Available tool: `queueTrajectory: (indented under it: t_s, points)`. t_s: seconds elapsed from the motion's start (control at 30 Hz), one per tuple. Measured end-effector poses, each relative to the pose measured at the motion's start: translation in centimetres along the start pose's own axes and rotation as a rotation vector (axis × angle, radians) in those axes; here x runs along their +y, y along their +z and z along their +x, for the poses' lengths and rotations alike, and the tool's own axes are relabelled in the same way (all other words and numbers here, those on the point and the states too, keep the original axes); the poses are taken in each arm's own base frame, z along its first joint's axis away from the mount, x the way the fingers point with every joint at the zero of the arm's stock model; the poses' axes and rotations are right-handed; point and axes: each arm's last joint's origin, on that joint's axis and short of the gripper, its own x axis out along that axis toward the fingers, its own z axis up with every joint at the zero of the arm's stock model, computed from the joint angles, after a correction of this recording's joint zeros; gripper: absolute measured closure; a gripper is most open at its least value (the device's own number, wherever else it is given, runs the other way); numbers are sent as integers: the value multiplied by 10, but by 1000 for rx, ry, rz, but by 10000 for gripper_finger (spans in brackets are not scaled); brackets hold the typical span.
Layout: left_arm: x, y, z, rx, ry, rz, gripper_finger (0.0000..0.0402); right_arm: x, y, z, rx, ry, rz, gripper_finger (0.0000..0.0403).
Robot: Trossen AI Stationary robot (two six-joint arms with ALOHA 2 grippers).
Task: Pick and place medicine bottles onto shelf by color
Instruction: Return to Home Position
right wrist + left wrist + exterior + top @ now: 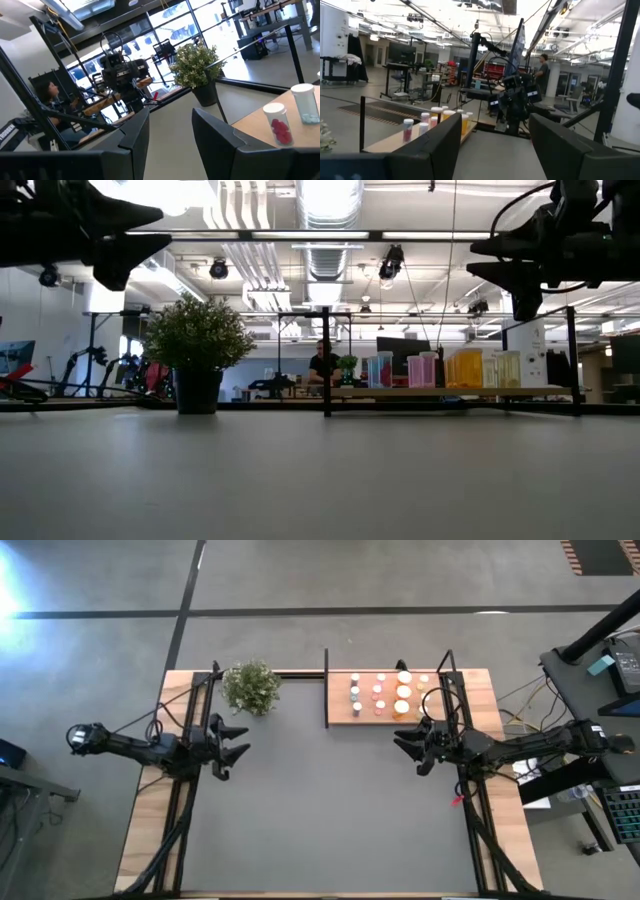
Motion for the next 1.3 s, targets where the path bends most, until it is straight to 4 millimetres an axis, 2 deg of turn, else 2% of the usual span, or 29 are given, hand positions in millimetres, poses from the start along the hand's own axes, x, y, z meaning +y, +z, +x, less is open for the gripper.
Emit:
queueTrajectory:
  t_s: [1.3]
  points:
    - [-3,-17,7,136,6,67,186,0,0,0,1,0,0,264]
